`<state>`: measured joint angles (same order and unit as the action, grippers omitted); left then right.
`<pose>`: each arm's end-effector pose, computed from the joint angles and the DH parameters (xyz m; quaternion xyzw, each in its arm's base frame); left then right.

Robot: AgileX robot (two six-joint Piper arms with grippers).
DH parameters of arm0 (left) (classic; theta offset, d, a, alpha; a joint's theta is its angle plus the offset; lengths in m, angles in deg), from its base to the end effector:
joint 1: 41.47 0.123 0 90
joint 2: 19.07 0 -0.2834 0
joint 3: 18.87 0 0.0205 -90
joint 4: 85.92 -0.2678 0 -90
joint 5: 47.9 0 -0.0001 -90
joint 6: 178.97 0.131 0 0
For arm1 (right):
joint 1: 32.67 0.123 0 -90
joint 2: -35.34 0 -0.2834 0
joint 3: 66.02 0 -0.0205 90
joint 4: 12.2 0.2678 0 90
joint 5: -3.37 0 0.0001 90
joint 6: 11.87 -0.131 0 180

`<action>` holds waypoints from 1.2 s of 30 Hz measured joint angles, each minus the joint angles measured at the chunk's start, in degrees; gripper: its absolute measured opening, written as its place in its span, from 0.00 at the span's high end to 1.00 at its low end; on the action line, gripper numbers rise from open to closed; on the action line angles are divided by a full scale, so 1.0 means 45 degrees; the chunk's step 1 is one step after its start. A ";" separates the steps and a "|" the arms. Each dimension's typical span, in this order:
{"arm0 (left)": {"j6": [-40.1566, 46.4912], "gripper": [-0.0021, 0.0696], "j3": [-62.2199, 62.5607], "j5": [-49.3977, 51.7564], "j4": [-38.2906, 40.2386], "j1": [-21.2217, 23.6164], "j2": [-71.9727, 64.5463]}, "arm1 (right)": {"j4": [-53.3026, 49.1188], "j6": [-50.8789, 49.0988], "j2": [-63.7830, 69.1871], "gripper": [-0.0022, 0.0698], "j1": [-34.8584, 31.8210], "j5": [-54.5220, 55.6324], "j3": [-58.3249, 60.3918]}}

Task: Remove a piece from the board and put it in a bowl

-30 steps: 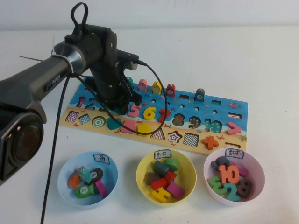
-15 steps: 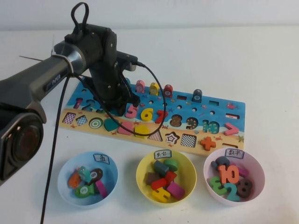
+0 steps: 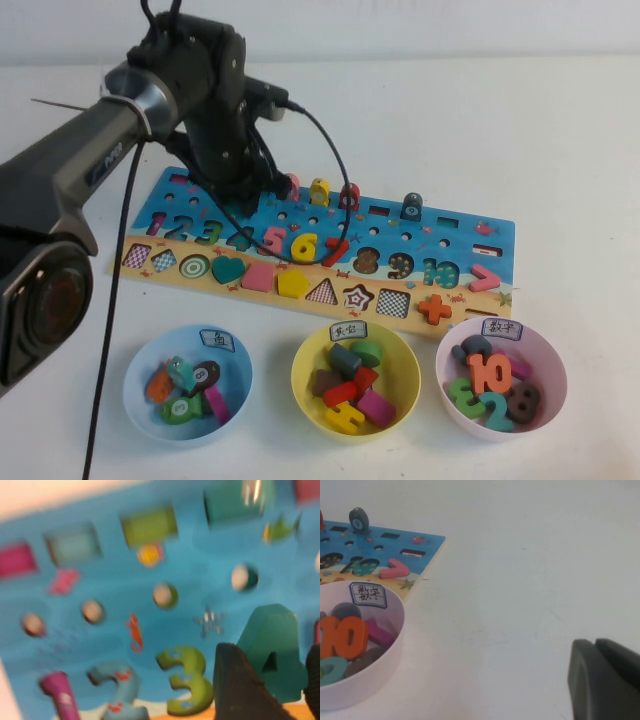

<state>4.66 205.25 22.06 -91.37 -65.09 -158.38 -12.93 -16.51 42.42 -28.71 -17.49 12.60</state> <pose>0.4783 -0.1964 0.1779 0.2434 0.9602 0.0233 0.1352 0.1096 0.0070 0.1610 0.0013 0.8016 0.0395 0.5966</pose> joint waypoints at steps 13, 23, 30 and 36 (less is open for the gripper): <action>0.0000 0.64 0.1133 0.0157 0.0315 0.0000 0.0161 | 0.0000 0.0000 0.0000 0.99 0.0000 -0.0021 0.0000; 0.0754 0.64 -0.1503 0.0186 0.0231 -0.1079 0.3770 | 0.0000 0.0000 0.0000 0.99 0.0000 -0.0021 0.0000; 0.0927 0.64 -0.5952 0.0195 0.0381 -0.2319 0.6261 | 0.0000 0.0000 0.0000 0.99 0.0000 -0.0021 0.0000; 0.0950 0.64 -0.7792 0.0195 0.1211 -0.3548 0.6905 | 0.0000 0.0000 0.0000 0.99 0.0000 -0.0021 0.0000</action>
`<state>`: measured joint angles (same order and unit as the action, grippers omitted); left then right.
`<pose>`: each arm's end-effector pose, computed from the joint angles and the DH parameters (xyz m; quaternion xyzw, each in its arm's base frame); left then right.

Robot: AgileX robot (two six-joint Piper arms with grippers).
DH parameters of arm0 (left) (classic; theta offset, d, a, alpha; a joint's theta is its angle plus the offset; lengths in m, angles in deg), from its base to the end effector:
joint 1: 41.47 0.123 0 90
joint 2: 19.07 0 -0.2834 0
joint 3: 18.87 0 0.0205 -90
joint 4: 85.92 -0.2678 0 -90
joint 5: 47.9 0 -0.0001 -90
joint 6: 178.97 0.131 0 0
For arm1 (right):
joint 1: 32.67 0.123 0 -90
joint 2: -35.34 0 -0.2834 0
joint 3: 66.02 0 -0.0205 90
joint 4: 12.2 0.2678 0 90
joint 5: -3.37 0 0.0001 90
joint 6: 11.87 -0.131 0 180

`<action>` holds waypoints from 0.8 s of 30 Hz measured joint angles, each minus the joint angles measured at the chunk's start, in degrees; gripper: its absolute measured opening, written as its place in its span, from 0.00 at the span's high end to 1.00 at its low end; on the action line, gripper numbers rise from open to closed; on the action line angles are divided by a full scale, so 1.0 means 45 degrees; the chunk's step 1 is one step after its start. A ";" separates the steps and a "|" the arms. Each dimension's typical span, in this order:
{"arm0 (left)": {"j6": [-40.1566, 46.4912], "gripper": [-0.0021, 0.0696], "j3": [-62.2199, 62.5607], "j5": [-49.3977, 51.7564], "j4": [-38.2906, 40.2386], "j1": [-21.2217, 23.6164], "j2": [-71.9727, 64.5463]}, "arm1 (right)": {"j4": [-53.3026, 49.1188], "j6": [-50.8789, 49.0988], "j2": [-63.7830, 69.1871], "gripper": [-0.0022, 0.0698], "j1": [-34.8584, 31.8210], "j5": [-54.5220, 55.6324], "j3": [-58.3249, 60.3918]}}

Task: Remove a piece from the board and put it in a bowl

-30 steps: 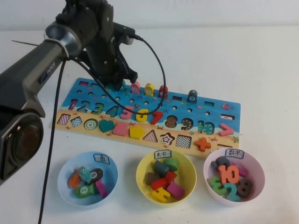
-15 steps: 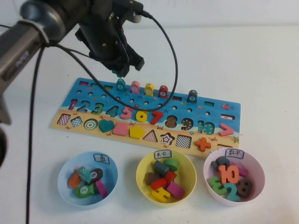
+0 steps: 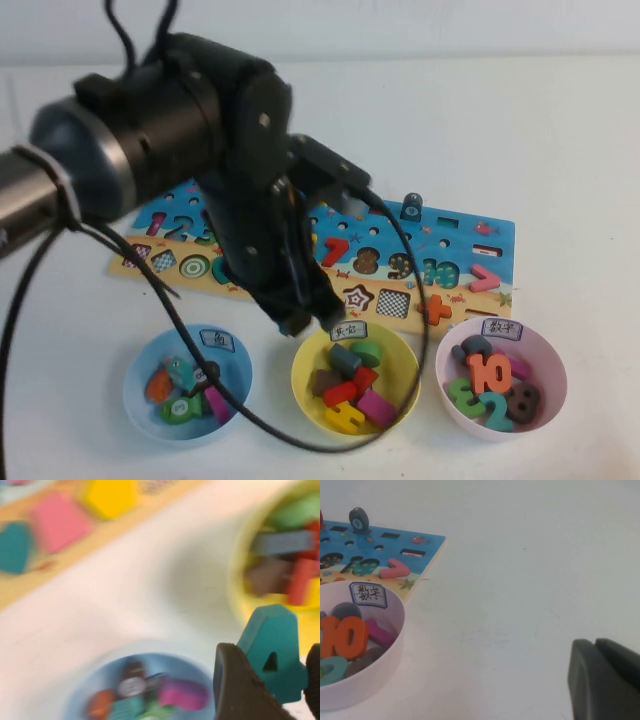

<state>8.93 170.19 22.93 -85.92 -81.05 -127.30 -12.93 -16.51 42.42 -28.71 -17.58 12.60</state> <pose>0.2921 -0.2415 0.2407 0.4011 0.9119 -0.0238 0.0838 0.1095 0.0070 0.1608 0.0013 0.8020 0.0394 0.5960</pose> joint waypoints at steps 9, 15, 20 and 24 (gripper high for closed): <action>0.0090 0.64 -0.0134 -0.1146 0.0373 -0.2859 -0.0122 | 0.0000 0.0000 0.0000 0.99 0.0000 0.0000 0.0000; 0.0714 0.64 0.0545 -0.3170 0.0401 -0.3689 -0.0977 | 0.0000 0.0000 0.0000 0.99 0.0000 0.0000 0.0000; 0.1506 0.64 0.2554 -0.2744 0.0347 -0.3751 -0.2604 | 0.0000 0.0000 0.0000 0.99 0.0000 0.0000 0.0000; 0.1839 0.57 0.3829 -0.1631 0.0298 -0.3751 -0.4069 | 0.0000 0.0000 0.0000 0.99 0.0000 0.0000 0.0000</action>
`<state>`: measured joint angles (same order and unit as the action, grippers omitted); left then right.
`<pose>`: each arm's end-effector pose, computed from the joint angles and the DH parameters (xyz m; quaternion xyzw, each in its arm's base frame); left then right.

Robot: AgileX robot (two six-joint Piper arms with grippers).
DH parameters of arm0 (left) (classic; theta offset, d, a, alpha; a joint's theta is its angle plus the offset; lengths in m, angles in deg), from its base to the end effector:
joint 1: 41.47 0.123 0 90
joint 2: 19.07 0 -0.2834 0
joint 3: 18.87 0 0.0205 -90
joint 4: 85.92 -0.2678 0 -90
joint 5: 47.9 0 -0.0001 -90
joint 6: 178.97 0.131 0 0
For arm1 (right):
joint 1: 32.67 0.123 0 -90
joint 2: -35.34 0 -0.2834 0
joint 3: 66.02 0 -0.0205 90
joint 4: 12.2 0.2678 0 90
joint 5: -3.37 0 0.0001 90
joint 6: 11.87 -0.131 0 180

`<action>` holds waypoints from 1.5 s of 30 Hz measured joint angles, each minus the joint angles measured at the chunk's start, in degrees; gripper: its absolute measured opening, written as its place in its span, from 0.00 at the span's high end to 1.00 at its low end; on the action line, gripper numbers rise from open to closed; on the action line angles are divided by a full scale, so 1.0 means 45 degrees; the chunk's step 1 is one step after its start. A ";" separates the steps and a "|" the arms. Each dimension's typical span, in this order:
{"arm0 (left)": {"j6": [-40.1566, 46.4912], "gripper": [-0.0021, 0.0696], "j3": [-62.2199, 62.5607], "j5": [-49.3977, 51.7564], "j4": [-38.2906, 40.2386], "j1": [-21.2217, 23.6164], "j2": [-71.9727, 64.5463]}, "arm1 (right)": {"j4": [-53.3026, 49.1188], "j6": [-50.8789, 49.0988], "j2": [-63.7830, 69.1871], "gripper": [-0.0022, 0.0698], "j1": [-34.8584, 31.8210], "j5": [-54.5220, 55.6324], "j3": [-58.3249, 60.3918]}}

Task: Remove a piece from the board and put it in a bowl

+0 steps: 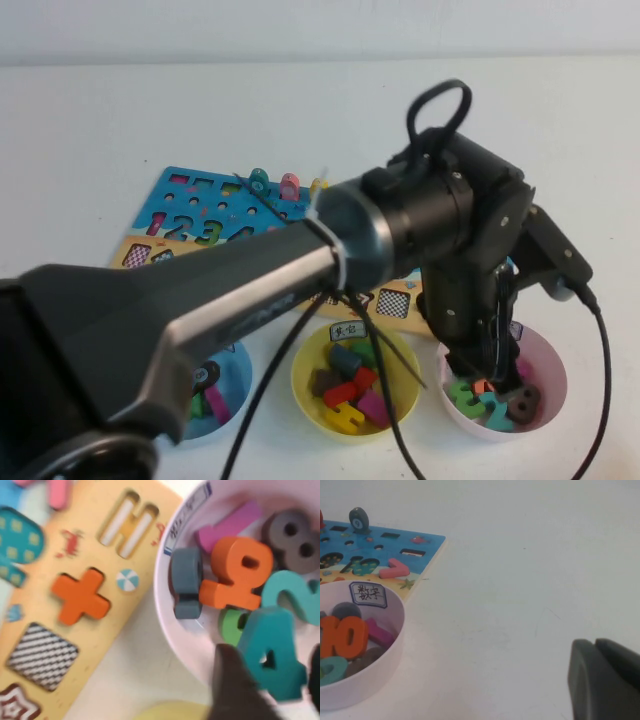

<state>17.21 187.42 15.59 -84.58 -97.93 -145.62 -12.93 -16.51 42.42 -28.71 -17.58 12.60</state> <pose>0.2588 -0.3954 0.1974 0.5833 0.7998 -0.0591 0.1289 0.1095 0.0070 0.1608 0.0013 0.8020 0.0394 0.5960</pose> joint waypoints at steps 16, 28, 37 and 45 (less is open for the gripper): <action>-0.2771 0.65 0.1108 0.0144 -0.3814 0.0000 0.2016 | 0.0000 0.0000 0.0000 0.99 0.0000 0.0000 0.0000; -0.5286 0.97 -0.6614 -0.4816 -0.4404 0.0000 0.8844 | 0.0000 0.0000 0.0000 0.99 0.0000 0.0000 0.0000; -0.6454 0.97 -1.0880 -0.4280 -0.4654 0.0000 1.3651 | 0.0000 0.0000 0.0000 0.99 0.0000 0.0000 0.0000; -0.6499 0.97 -1.1375 -0.2018 -0.4486 0.0000 1.5077 | 0.0000 0.0000 0.0000 0.99 0.0000 0.0000 0.0000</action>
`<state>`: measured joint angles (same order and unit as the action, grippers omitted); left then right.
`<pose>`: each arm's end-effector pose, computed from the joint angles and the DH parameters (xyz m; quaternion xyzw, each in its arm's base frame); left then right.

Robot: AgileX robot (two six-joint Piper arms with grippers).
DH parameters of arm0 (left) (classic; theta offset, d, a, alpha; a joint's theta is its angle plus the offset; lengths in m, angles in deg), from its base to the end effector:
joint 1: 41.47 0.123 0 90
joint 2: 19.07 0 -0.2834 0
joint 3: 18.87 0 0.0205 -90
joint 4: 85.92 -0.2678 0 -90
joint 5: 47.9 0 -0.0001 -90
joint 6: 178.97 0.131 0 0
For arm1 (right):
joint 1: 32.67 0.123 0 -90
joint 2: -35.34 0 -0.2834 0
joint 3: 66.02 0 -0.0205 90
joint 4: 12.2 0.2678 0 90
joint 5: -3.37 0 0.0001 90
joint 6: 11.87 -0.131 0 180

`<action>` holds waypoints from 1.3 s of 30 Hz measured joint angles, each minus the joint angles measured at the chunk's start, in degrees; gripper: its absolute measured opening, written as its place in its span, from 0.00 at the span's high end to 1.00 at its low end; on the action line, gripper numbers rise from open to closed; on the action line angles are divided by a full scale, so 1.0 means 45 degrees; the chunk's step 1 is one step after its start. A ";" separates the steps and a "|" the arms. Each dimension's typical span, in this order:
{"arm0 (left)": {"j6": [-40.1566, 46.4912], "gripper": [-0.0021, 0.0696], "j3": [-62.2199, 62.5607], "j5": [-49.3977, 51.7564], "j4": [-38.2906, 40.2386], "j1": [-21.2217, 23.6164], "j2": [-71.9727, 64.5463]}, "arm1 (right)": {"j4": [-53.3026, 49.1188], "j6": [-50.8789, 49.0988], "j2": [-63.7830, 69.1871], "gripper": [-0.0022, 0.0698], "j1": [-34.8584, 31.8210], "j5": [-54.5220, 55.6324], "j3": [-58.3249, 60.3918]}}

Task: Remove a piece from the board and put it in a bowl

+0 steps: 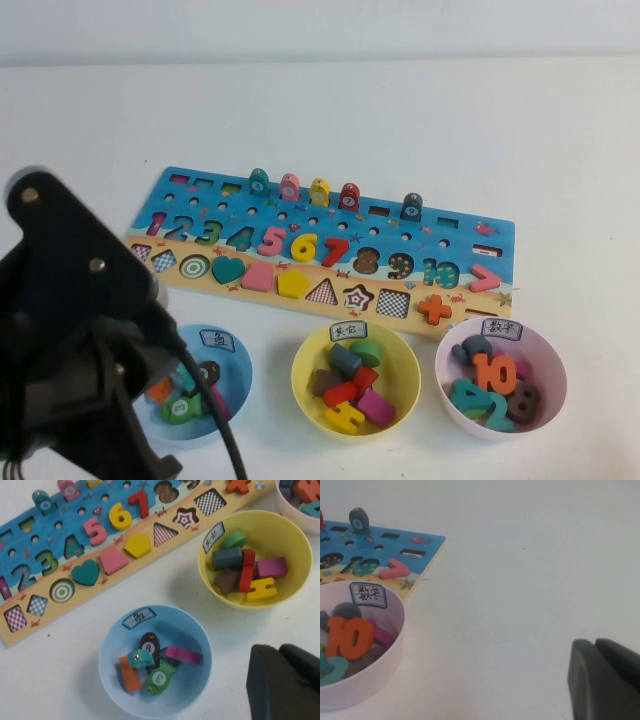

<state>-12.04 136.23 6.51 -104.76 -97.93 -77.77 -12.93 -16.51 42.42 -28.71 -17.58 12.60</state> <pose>0.1412 -0.1506 0.3236 0.3788 0.8405 -0.0714 0.3807 0.1095 0.0070 0.1608 0.0013 0.8020 0.0394 0.5960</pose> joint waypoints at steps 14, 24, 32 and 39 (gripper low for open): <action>-0.0648 0.97 -0.3689 -0.3442 -0.0336 0.2462 0.2102 | 0.0000 0.0000 0.0000 0.99 0.0000 0.0000 0.0000; -0.0665 0.97 -0.9482 -1.1682 0.0001 0.8193 0.5647 | 0.0000 0.0000 0.0000 0.99 0.0000 0.0000 0.0000; -0.0665 0.97 -1.1921 -1.2604 0.1065 1.1517 0.9045 | 0.0000 0.0000 0.0000 0.99 0.0000 0.0000 0.0000; -0.0561 0.97 -1.1932 -0.9966 0.1639 1.2059 1.1172 | 0.0000 0.0000 0.0000 0.99 0.0000 0.0000 0.0000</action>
<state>-14.57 82.54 -38.33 -97.39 -43.67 -27.50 -12.93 -16.51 42.42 -28.71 -17.58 12.60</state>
